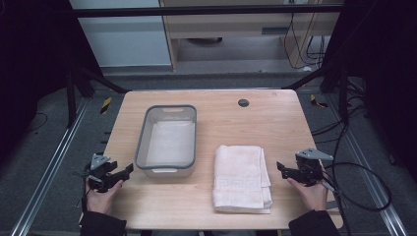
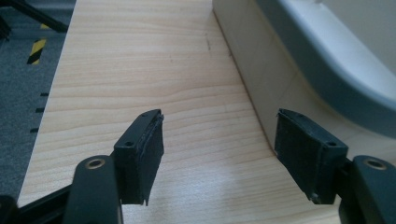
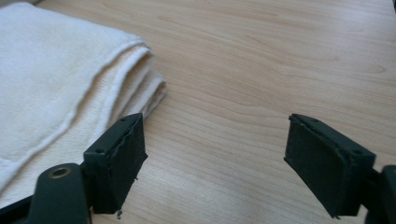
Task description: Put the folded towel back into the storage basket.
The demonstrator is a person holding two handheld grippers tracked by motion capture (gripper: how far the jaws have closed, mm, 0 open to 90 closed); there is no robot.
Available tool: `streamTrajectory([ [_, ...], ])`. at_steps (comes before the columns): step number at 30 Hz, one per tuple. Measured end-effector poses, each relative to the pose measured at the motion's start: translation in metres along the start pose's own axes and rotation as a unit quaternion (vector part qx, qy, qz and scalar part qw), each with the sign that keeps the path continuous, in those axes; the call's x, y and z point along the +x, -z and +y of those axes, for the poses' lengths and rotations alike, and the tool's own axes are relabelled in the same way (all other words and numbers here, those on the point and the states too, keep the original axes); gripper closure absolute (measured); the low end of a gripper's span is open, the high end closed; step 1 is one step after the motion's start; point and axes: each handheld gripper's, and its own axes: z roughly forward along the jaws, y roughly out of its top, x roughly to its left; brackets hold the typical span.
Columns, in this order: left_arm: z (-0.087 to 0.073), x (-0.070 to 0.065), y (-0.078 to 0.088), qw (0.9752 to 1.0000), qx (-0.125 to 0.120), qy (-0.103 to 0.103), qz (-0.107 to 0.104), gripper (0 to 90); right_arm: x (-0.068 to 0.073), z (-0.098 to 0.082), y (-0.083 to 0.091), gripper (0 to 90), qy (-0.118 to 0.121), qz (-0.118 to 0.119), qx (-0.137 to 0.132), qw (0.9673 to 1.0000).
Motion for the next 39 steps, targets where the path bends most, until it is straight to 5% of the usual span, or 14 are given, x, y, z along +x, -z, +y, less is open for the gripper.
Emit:
streamTrajectory([
  [12, 0.006, -0.008, 0.016, 0.9994, -0.030, 0.002, -0.018, 35.2, 0.003, 0.003, 0.008, 30.1, -0.008, 0.026, -0.012, 0.9996],
  [39, 0.028, -0.034, 0.032, 0.9970, -0.058, -0.016, -0.050, 36.6, 0.014, 0.028, 0.014, 31.0, 0.009, 0.051, -0.049, 0.9975],
])
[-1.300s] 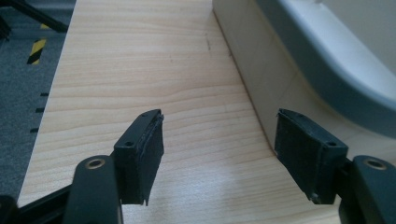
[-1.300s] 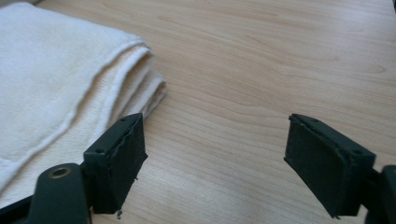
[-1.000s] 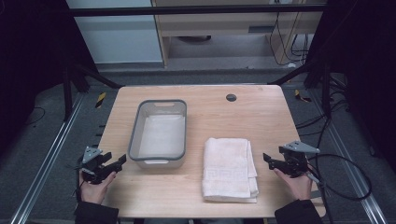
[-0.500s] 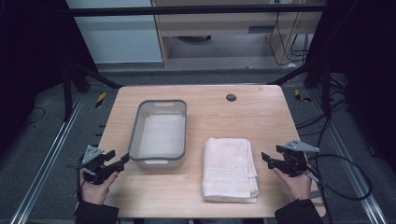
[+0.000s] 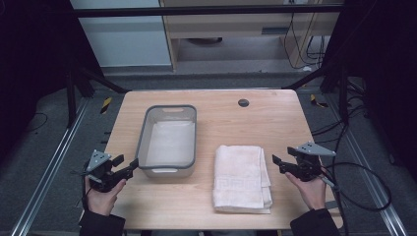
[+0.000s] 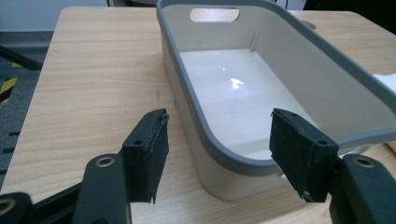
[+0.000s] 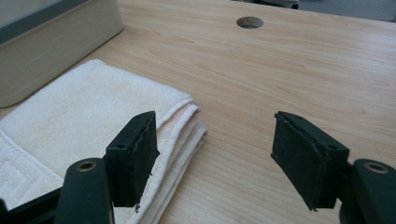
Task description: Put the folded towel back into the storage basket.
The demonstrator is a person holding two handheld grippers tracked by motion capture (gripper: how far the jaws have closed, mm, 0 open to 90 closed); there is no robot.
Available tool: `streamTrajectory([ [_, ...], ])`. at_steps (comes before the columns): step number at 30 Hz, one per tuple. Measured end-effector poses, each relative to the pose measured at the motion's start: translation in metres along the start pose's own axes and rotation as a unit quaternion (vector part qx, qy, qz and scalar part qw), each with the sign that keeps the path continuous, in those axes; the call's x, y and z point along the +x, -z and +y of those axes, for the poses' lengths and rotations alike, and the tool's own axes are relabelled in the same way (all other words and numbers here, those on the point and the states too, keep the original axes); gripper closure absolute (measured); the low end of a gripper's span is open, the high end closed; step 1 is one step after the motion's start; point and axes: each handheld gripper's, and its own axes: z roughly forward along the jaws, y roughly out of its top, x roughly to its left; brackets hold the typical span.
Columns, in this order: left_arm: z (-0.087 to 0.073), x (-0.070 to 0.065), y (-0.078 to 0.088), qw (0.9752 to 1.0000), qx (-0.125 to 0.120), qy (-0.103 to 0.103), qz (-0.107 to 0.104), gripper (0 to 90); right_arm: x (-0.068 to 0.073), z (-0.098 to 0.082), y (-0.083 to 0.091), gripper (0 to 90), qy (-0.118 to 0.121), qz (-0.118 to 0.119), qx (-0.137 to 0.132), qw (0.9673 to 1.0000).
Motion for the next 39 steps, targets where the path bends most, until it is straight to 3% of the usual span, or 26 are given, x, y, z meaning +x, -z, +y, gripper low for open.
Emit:
streamTrajectory([
  [16, 0.015, -0.013, -0.002, 0.9997, -0.002, -0.023, -0.005, 36.0, -0.004, 0.018, 0.007, 32.0, -0.007, 0.011, -0.017, 0.9998],
  [27, 0.031, -0.043, -0.010, 0.9984, -0.011, -0.043, -0.034, 35.7, 0.000, 0.038, 0.003, 33.3, -0.015, 0.028, -0.030, 0.9991],
  [39, 0.037, -0.077, -0.021, 0.9956, -0.007, -0.072, -0.060, 35.6, 0.005, 0.045, -0.005, 35.2, -0.020, 0.043, -0.032, 0.9983],
])
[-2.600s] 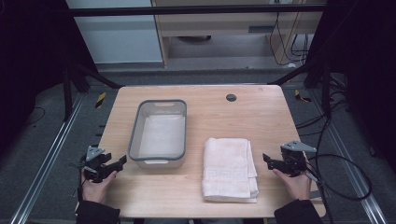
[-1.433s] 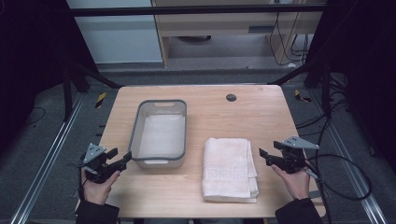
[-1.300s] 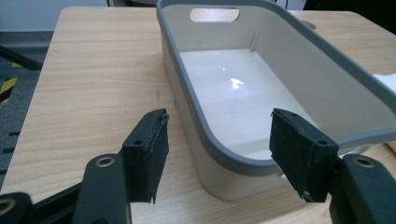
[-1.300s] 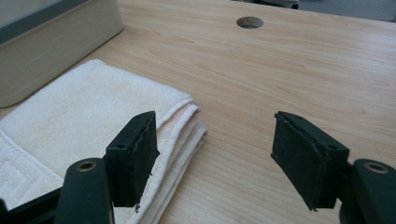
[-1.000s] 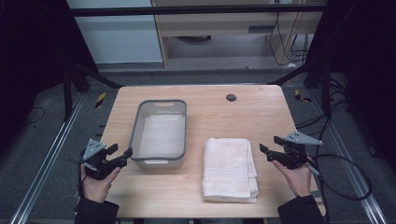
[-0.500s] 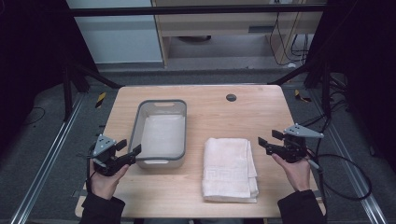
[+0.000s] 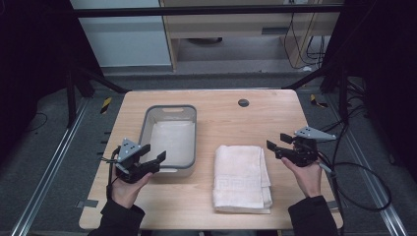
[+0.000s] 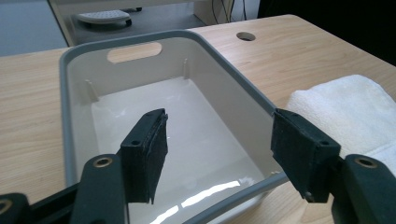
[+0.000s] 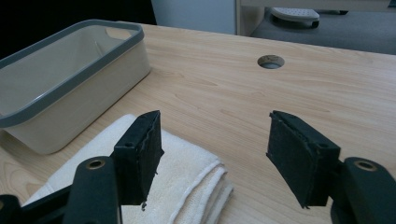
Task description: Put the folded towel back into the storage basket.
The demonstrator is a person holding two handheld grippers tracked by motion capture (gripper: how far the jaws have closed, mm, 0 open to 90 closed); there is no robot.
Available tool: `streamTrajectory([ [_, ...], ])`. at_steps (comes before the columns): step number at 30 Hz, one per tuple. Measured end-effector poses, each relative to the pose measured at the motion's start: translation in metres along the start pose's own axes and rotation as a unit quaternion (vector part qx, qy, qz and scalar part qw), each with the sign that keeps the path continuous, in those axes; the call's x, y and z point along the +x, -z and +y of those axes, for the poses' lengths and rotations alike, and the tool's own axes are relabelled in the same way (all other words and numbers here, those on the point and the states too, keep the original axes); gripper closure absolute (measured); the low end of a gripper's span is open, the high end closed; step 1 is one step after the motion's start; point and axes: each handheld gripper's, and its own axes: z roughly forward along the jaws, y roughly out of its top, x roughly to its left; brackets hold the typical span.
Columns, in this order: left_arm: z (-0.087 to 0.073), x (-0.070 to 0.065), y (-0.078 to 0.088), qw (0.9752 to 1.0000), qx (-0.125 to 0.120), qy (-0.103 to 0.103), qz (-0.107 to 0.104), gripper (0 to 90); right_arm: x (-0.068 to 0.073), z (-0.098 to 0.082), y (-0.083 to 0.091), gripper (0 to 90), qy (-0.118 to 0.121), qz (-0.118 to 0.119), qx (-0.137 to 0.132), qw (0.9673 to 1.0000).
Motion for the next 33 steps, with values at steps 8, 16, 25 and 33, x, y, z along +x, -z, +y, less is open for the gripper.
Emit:
streamTrajectory([
  [8, 0.002, -0.020, -0.012, 0.9997, 0.008, -0.016, -0.019, 35.7, 0.002, -0.002, -0.006, 35.5, 0.001, 0.007, 0.007, 1.0000],
  [16, 0.001, -0.038, -0.022, 0.9989, 0.015, -0.025, -0.037, 35.8, 0.005, -0.004, -0.011, 33.3, 0.010, 0.009, 0.014, 0.9998],
  [25, -0.004, -0.051, -0.028, 0.9979, 0.025, -0.035, -0.048, 35.8, 0.008, -0.007, -0.017, 33.3, 0.016, 0.014, 0.026, 0.9994],
  [33, -0.010, -0.062, -0.033, 0.9967, 0.035, -0.045, -0.058, 35.7, 0.010, -0.009, -0.018, 31.9, 0.024, 0.012, 0.034, 0.9990],
])
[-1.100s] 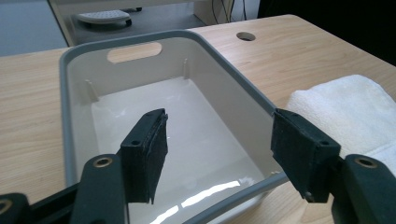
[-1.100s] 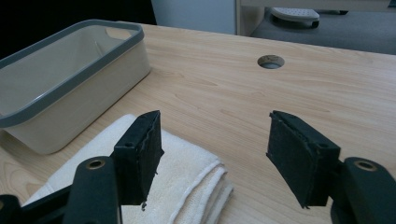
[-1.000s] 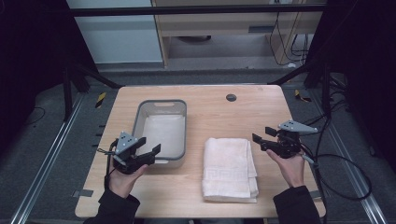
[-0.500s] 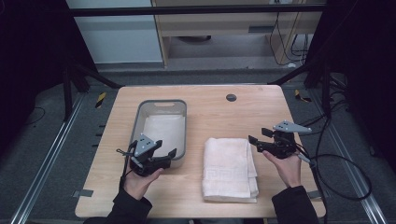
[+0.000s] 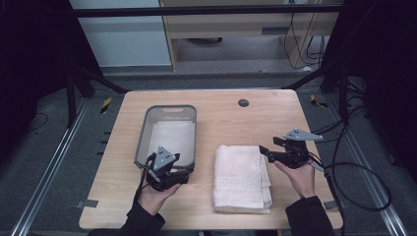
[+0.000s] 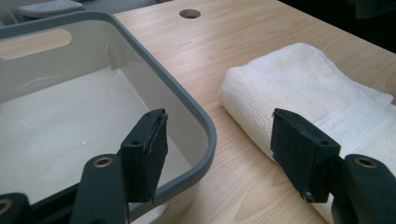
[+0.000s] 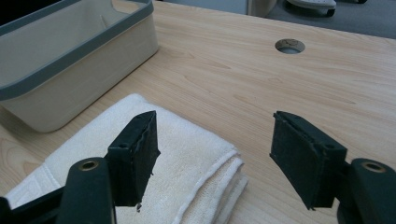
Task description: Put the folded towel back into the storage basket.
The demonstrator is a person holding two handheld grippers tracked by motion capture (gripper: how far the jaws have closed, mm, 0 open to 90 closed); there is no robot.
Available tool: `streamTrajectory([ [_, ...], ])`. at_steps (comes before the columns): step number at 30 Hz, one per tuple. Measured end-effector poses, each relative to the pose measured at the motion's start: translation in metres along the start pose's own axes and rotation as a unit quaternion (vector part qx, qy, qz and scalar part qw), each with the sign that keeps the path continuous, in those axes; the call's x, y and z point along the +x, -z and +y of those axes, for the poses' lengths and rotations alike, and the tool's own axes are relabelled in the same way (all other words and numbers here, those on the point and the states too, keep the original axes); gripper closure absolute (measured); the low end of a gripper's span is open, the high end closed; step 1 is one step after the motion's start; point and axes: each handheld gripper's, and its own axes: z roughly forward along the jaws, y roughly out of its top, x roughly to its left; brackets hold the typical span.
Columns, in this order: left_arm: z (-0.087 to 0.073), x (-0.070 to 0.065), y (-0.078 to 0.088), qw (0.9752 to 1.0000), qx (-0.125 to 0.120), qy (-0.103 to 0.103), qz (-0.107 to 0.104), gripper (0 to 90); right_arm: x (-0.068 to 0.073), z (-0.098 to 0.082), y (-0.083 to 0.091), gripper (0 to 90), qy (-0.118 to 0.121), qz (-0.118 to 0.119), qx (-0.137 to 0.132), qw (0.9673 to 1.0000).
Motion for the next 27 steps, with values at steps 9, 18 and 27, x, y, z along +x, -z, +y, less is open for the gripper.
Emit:
streamTrajectory([
  [9, -0.005, -0.015, -0.009, 0.9997, 0.013, -0.014, -0.016, 35.7, 0.002, -0.003, -0.007, 30.4, 0.013, 0.001, 0.020, 0.9997],
  [18, -0.009, -0.027, -0.016, 0.9990, 0.024, -0.024, -0.029, 35.9, -0.004, -0.010, -0.011, 30.8, -0.002, 0.002, 0.023, 0.9997],
  [27, -0.016, -0.043, -0.026, 0.9975, 0.041, -0.038, -0.043, 35.9, -0.004, -0.015, -0.017, 30.7, 0.003, -0.003, 0.035, 0.9994],
])
